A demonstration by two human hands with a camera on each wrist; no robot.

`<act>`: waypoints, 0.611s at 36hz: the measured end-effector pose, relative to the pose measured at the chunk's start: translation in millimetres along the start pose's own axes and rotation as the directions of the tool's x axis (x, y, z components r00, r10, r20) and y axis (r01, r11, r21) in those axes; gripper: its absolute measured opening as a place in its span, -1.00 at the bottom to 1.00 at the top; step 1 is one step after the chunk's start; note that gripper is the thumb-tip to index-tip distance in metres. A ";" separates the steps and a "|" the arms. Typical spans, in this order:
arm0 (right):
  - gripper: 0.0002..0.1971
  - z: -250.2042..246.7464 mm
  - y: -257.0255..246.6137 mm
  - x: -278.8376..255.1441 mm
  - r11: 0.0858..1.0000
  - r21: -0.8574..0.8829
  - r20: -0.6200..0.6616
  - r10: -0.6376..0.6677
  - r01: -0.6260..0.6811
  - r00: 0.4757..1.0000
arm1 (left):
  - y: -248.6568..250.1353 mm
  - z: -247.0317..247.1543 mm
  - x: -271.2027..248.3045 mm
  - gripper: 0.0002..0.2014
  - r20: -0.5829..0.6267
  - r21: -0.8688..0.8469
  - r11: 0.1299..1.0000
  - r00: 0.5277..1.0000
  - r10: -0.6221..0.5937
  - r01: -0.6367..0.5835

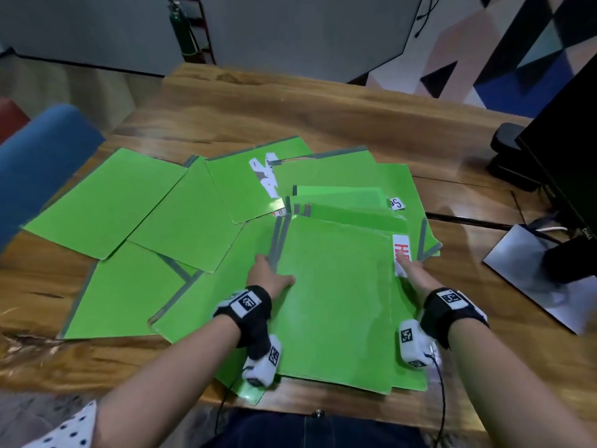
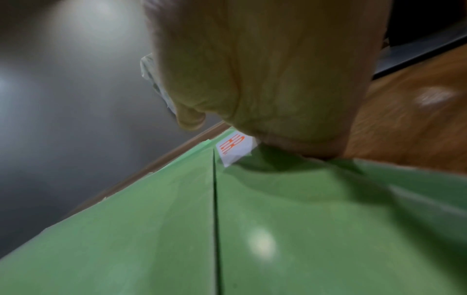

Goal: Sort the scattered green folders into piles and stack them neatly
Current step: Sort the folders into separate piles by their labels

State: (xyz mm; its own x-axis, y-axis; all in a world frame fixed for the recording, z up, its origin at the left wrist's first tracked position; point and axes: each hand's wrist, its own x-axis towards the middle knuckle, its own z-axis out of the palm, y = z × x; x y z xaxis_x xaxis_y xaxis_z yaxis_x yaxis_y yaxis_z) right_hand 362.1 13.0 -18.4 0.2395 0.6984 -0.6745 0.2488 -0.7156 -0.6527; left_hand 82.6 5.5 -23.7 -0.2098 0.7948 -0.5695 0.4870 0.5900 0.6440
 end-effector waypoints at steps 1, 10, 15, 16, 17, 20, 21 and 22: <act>-0.34 0.1 -0.8 -0.4 1.000 -0.022 -0.009 -0.007 0.006 1.000 | -0.3 5.3 -0.4 -0.38 -0.025 0.038 0.999 1.000 0.007 -0.006; -0.02 3.0 6.0 11.1 0.987 -0.158 -0.020 0.012 -0.015 1.000 | 21.5 52.4 -10.9 -0.37 -0.015 0.141 0.990 1.000 -0.008 0.010; 0.09 3.1 7.3 12.4 0.971 -0.228 -0.058 0.057 -0.069 0.997 | 25.5 35.2 -19.3 -0.37 0.192 0.201 0.976 0.981 0.039 -0.078; 0.09 3.4 6.6 12.6 0.969 -0.237 -0.068 0.053 -0.068 0.996 | 26.2 23.5 -17.9 -0.43 0.223 0.212 0.971 0.973 0.066 -0.115; 0.09 3.8 5.9 12.7 0.967 -0.244 -0.077 0.050 -0.067 0.996 | 25.8 10.6 -14.9 -0.49 0.235 0.221 0.966 0.968 0.084 -0.138; 0.07 5.0 4.6 14.9 0.965 -0.251 -0.098 0.049 -0.072 0.994 | 19.5 -30.1 9.0 -0.50 0.064 0.309 0.944 0.992 0.104 -0.119; 0.07 5.6 4.2 14.4 0.965 -0.249 -0.099 0.055 -0.078 0.994 | 13.3 -42.3 20.3 -0.46 -0.045 0.371 0.925 0.994 0.100 -0.076; 0.07 5.9 4.1 14.8 0.965 -0.250 -0.098 0.059 -0.082 0.993 | 5.2 -53.0 31.8 -0.38 -0.139 0.446 0.895 0.986 0.093 -0.022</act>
State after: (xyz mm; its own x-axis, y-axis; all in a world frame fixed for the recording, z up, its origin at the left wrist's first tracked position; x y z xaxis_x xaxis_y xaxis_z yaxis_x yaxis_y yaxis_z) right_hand 361.2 20.3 -33.2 0.3447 0.6530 -0.6744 0.4549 -0.7446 -0.4884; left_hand 33.5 41.5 -11.4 -0.2791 0.8583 -0.4306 0.8186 0.4471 0.3605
